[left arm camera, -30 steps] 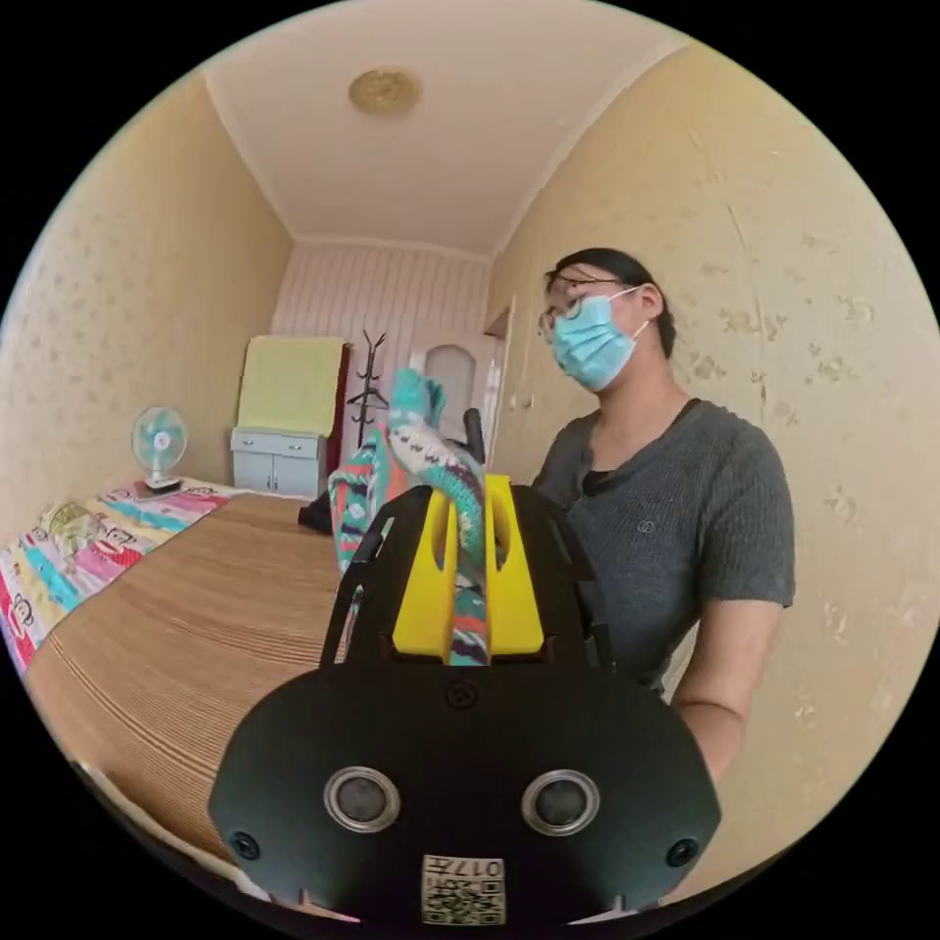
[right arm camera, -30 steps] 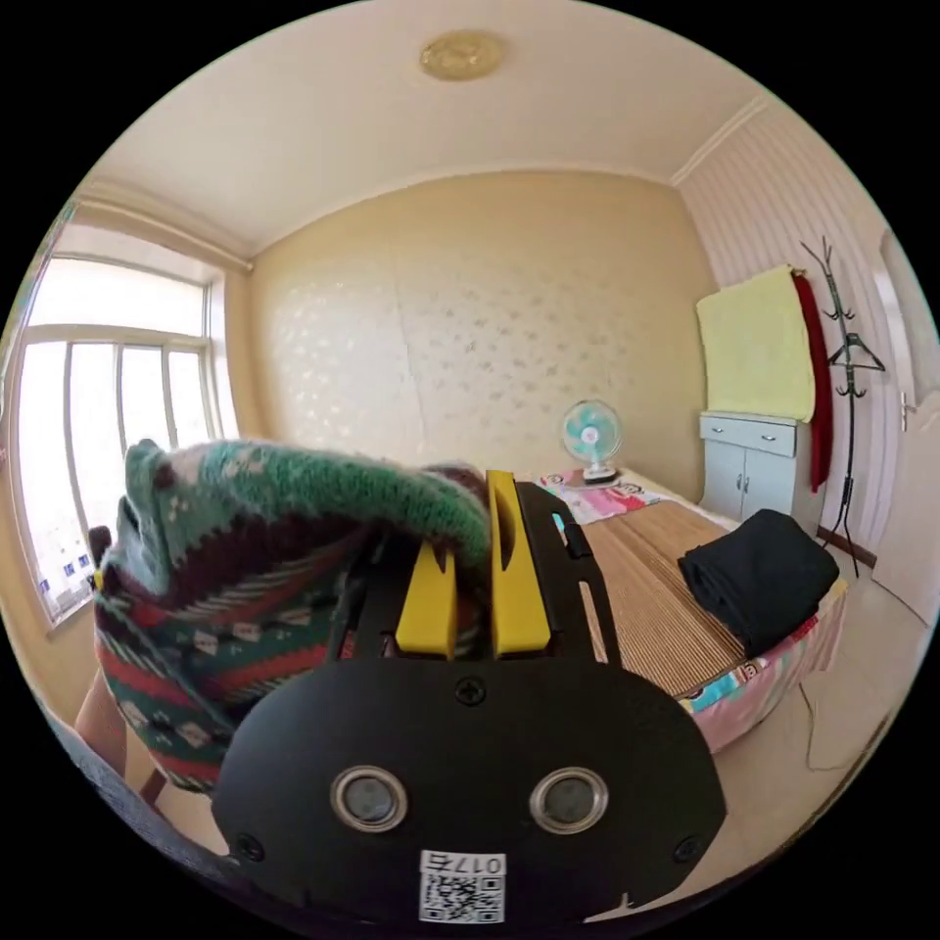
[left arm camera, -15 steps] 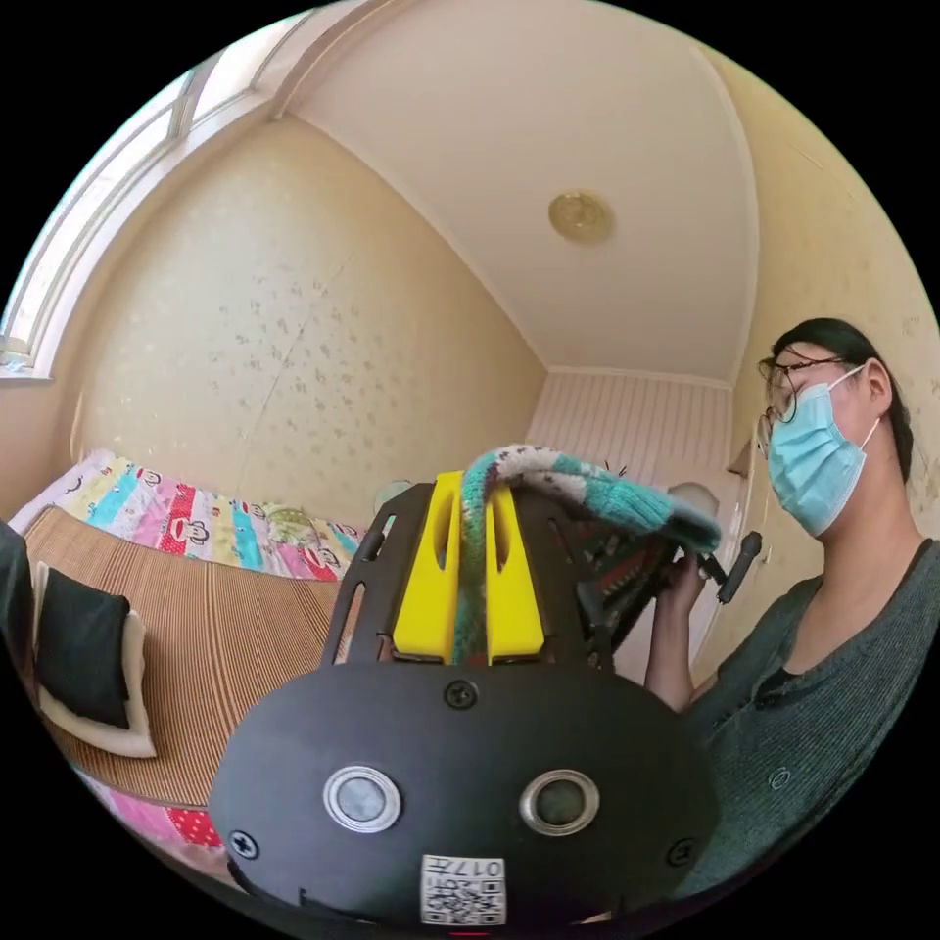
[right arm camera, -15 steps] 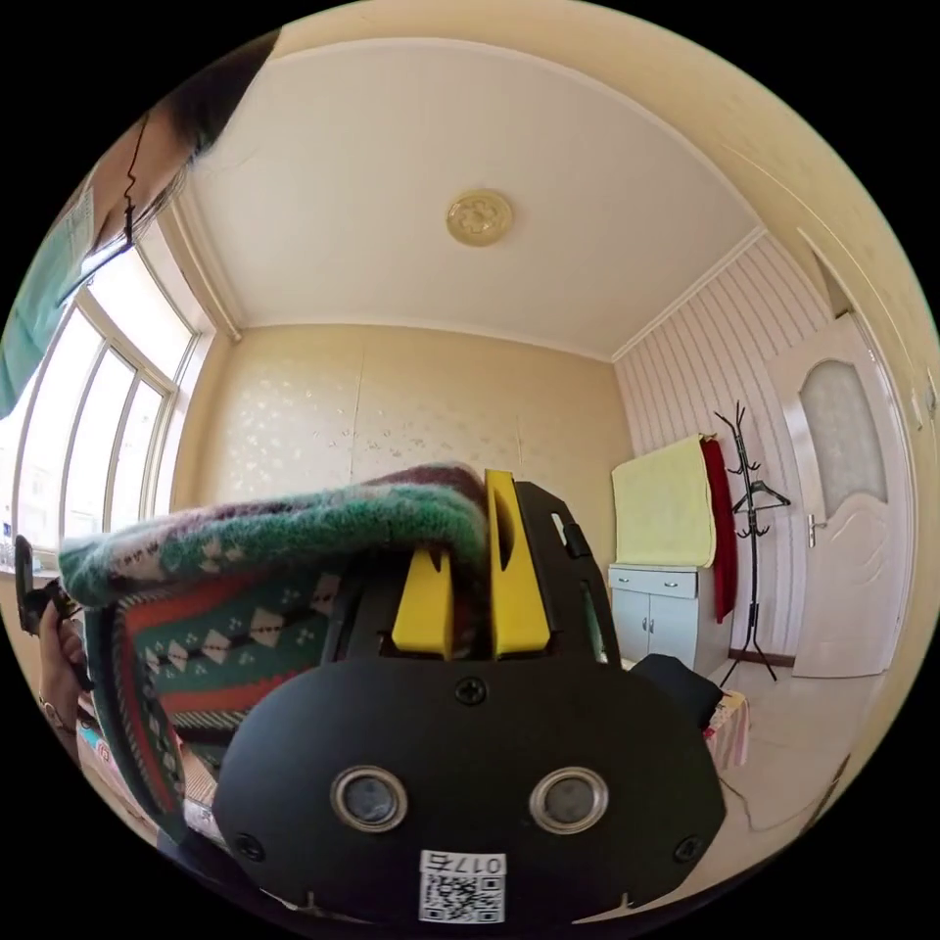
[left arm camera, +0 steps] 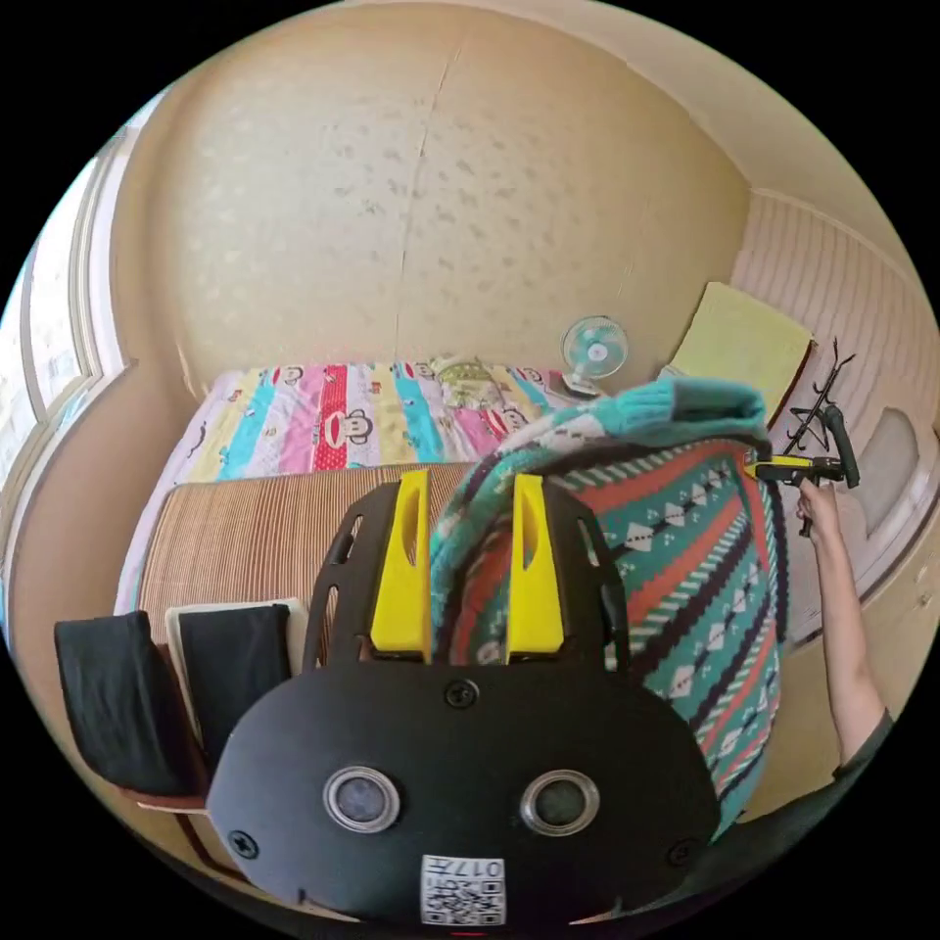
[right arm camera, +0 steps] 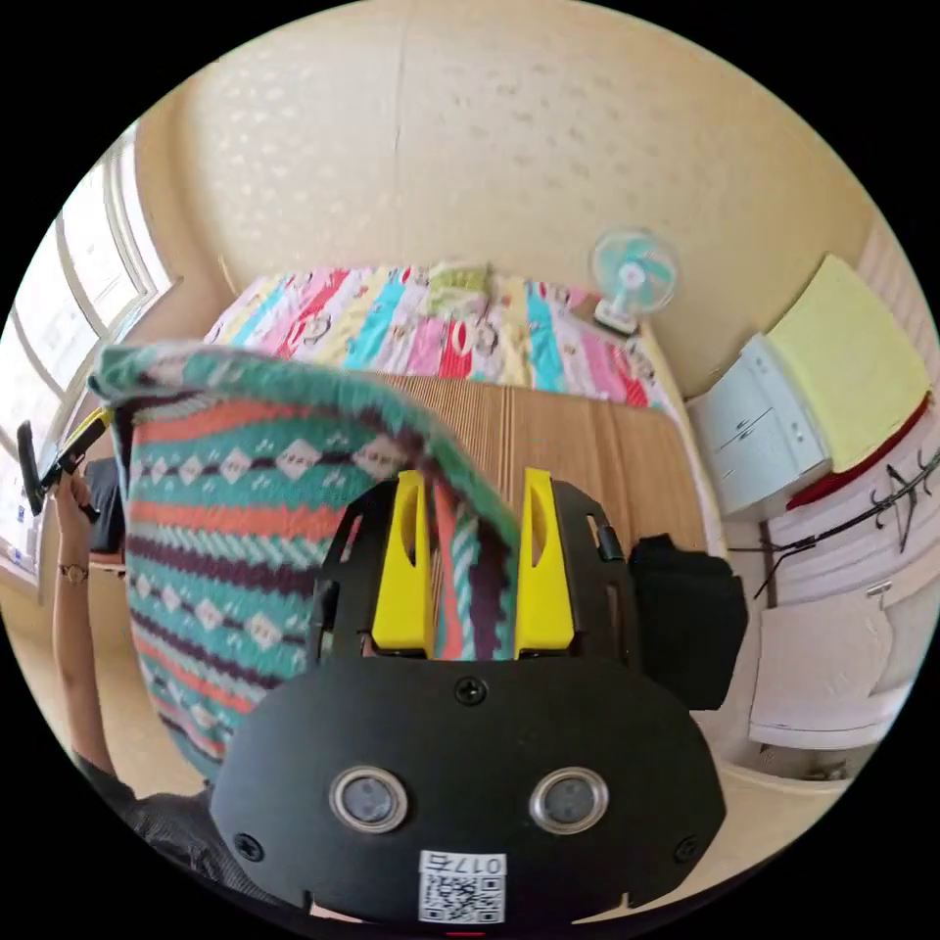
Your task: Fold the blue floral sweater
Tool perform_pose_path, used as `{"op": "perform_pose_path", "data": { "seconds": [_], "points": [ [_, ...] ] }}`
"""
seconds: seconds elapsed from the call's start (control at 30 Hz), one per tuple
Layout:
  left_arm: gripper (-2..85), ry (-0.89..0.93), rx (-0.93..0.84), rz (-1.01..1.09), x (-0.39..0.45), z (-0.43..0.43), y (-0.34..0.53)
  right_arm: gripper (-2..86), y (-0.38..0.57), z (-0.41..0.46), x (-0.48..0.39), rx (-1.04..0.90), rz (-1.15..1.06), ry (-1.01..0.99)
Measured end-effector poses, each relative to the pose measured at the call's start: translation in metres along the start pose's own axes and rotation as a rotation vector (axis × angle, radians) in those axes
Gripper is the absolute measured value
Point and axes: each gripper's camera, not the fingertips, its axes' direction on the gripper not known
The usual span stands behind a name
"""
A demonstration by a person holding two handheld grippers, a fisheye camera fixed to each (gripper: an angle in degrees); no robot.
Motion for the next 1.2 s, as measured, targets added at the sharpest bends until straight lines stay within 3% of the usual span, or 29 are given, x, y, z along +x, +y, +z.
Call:
{"op": "perform_pose_path", "data": {
  "seconds": [0.17, 0.3, 0.43, 0.47, 0.53, 0.6, 0.8, 1.03, 1.1, 1.2],
  "points": [
    [9.9, 0.042, -0.079, 0.076, 0.026, 0.091, 0.095, 11.6, 0.052, 0.161, -0.028, -0.044, -0.094, -0.092],
    [9.6, 0.204, -0.473, 0.121, 0.057, 0.222, 0.165, 9.5, 0.095, 0.298, -0.072, -0.214, -0.180, -0.120],
    [9.4, 0.130, -0.729, 0.203, 0.090, 0.297, 0.231, 8.3, 0.151, 0.439, -0.106, -0.455, -0.189, -0.050],
    [10.1, 0.120, -0.729, 0.206, 0.093, 0.300, 0.239, 7.8, 0.169, 0.429, -0.106, -0.295, -0.162, -0.034],
    [11.5, 0.042, -0.584, 0.213, 0.098, 0.277, 0.256, 6.8, 0.188, 0.427, -0.103, -0.189, -0.141, -0.029],
    [11.1, -0.022, -0.557, 0.241, 0.103, 0.266, 0.265, 5.5, 0.201, 0.425, -0.101, -0.157, -0.149, -0.035],
    [3.7, -0.050, -0.609, 0.556, 0.119, 0.202, 0.301, 1.7, 0.204, 0.416, -0.076, -0.244, -0.101, -0.096],
    [2.5, 0.045, -0.642, 0.422, 0.041, 0.087, 0.339, 0.7, 0.195, 0.338, -0.051, 0.058, 0.048, -0.083],
    [2.4, 0.035, -0.641, 0.386, 0.023, 0.062, 0.340, 0.6, 0.184, 0.345, -0.054, 0.026, 0.012, -0.058],
    [1.6, 0.016, -0.649, 0.376, 0.000, 0.023, 0.333, 0.5, 0.184, 0.422, -0.070, -0.281, -0.128, 0.132]
  ]
}}
